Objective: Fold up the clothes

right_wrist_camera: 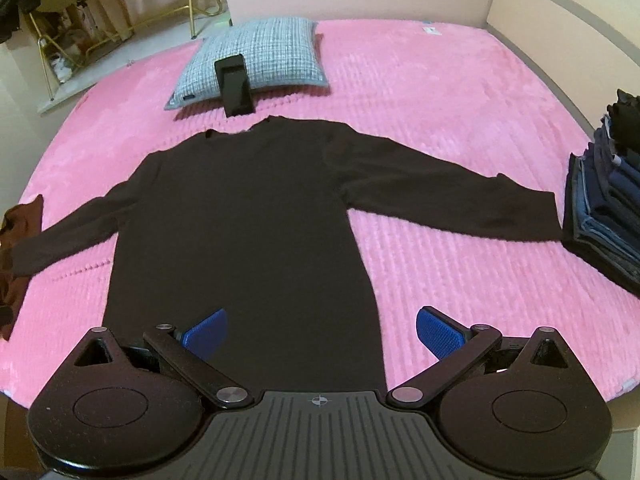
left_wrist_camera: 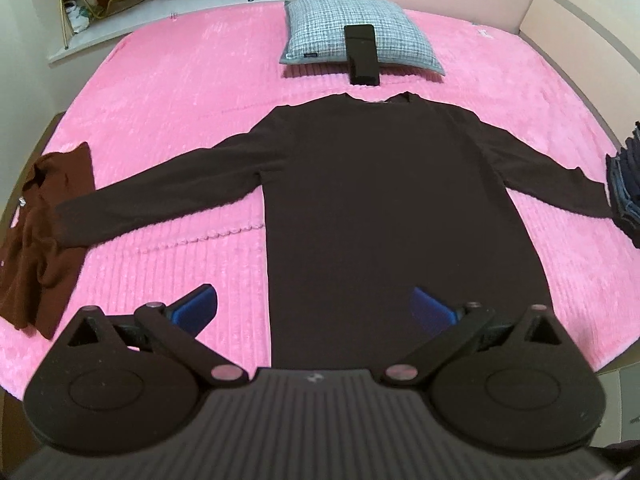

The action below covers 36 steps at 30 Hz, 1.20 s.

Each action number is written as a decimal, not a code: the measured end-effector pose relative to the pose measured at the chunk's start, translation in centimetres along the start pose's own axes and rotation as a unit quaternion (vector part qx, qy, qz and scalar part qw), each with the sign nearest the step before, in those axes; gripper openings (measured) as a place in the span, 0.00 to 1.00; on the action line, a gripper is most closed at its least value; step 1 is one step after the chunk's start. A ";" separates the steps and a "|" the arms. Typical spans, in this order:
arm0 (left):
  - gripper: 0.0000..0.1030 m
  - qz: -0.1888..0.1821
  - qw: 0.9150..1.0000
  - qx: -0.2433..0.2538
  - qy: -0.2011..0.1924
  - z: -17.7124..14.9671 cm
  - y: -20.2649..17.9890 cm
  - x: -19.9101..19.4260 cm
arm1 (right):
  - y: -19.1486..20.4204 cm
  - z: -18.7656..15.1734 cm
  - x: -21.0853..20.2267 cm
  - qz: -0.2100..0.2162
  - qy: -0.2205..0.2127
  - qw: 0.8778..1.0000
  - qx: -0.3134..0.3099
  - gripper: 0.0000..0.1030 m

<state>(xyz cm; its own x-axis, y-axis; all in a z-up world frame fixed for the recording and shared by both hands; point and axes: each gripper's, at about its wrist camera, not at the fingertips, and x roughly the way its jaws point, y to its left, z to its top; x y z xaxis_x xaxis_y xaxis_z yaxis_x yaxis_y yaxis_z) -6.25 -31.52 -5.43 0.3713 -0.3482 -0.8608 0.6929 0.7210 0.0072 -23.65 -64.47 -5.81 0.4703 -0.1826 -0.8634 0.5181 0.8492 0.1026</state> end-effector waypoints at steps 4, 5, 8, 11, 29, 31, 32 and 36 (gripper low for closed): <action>0.99 0.005 1.000 -0.001 -0.002 0.0 -0.8 -0.3 | -0.1 0.0 0.2 0.000 0.016 1.000 -0.013 1.00; 0.99 0.006 1.000 0.001 -0.001 0.0 -1.0 -0.3 | 0.0 -0.1 0.2 0.001 0.019 1.000 -0.019 1.00; 0.99 0.007 1.000 0.006 0.004 -0.2 -1.5 -0.3 | 0.4 -0.3 0.3 0.000 0.023 0.999 -0.028 1.00; 0.99 0.006 1.000 0.012 0.008 -0.4 -1.9 -0.3 | 0.8 -0.7 0.2 0.002 0.027 0.999 -0.034 1.00; 0.99 0.016 0.998 0.047 0.026 -2.5 -3.1 -0.5 | 3.6 -3.7 1.6 0.008 0.071 0.994 -0.088 1.00; 0.99 0.020 0.999 0.041 0.028 -2.8 -2.9 -0.6 | 3.6 -3.9 1.9 0.012 0.077 0.993 -0.092 1.00; 0.99 0.024 0.999 0.035 0.028 -3.0 -2.8 -0.8 | 3.7 -3.8 2.0 0.015 0.079 0.992 -0.096 1.00; 0.99 0.041 0.999 0.012 0.028 -3.8 -2.2 -1.4 | 4.0 -3.6 2.3 0.031 0.075 0.989 -0.120 1.00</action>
<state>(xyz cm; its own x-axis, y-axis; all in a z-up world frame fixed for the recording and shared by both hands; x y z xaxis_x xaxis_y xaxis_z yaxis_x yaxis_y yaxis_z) -10.63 -30.34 -6.17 0.3927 -0.2549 -0.8836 0.6764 0.7310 0.0897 -23.01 -59.69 -9.16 0.3748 -0.0669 -0.9247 0.2994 0.9527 0.0524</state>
